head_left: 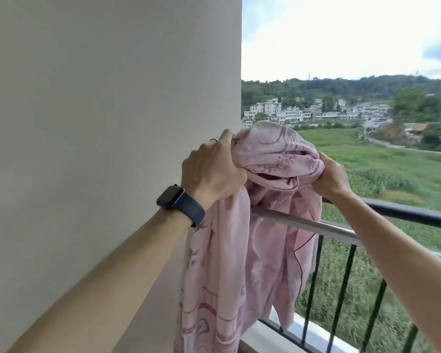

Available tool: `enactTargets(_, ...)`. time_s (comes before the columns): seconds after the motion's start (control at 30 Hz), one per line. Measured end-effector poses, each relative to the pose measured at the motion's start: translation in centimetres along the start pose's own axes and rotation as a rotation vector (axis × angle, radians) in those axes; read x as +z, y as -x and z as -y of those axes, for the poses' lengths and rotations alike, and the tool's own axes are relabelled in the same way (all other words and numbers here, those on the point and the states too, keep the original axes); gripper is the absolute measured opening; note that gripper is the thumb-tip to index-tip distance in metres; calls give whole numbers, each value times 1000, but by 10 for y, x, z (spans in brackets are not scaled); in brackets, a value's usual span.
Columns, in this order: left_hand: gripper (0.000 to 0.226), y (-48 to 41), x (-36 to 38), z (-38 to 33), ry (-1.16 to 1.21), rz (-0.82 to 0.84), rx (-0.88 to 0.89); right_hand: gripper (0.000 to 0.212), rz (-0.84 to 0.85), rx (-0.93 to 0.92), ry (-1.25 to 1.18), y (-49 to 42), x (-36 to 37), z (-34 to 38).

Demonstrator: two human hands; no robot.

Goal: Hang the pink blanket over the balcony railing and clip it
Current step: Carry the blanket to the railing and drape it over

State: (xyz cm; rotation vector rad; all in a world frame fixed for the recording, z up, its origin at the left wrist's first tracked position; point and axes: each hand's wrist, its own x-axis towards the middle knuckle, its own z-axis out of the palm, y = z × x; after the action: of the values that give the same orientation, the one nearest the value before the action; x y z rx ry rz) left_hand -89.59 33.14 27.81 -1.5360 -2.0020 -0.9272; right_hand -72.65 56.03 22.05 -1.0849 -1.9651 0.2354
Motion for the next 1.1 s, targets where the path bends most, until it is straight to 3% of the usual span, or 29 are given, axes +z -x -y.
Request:
enactTargets(0.13,41,61,34,-61,-36,84,9,31,144,-43,83,35,-44,-46)
enactTargets(0.2,57,97,64,-87,-27,224,-19,27,309,5,206,52,-68,-71)
enactTargets(0.3,97,141,106,-122,19,592,-143,28,552,105,418,75,-104,-105)
enactTargets(0.4,122,160,127,-132,25,753,-221,23,510,163,427,86,-135,-127)
enactTargets(0.47,120,159,130,-125,102,700,-264,9,254,170,421,92,-153,-137)
enactTargets(0.57,88,147,129,-111,329,349,-300,14,-72,52,248,114,-174,-136)
enactTargets(0.63,67,135,127,-106,308,127,-240,18,-113,-13,129,142,-173,-119)
enactTargets(0.73,55,117,127,-99,73,-58,-77,33,-98,-46,62,195,-149,-92)
enactTargets(0.8,60,108,133,-91,-98,-47,68,59,-6,-9,56,227,-122,-83)
enactTargets(0.87,67,99,142,-83,-246,120,231,91,123,91,45,245,-94,-79)
enactTargets(0.93,71,94,153,-76,-353,270,322,103,160,160,21,249,-72,-73)
enactTargets(1.0,69,89,158,-69,-355,290,333,82,67,109,-50,244,-62,-71)
enactTargets(1.1,47,81,160,-62,-287,133,388,54,-94,101,-95,225,-88,-73)
